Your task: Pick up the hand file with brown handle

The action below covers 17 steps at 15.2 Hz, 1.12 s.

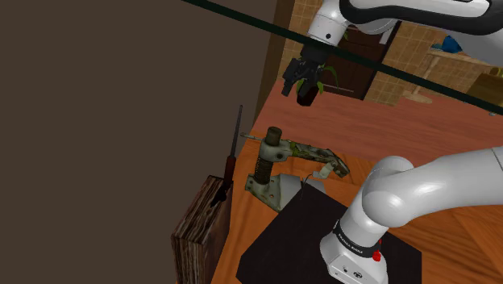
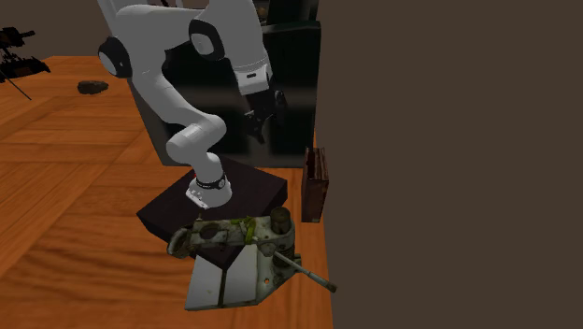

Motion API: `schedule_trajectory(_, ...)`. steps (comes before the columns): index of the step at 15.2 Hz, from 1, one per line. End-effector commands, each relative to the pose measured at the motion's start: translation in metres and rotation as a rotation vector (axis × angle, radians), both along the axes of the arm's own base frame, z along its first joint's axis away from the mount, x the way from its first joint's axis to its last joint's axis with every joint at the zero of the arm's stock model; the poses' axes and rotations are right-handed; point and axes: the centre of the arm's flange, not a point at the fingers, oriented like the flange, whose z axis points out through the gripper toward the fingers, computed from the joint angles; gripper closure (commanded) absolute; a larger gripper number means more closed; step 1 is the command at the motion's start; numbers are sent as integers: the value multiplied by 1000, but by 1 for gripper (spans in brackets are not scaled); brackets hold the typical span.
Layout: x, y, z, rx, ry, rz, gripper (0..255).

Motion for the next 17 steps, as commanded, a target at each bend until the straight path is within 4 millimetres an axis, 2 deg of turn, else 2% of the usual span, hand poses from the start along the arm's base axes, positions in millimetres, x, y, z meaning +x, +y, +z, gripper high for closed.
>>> schedule_trajectory(1, 0, 0, 0, 0, 0, 0, 0)
schedule_trajectory(17, 0, 171, -142, -150, -313, 275, 0)
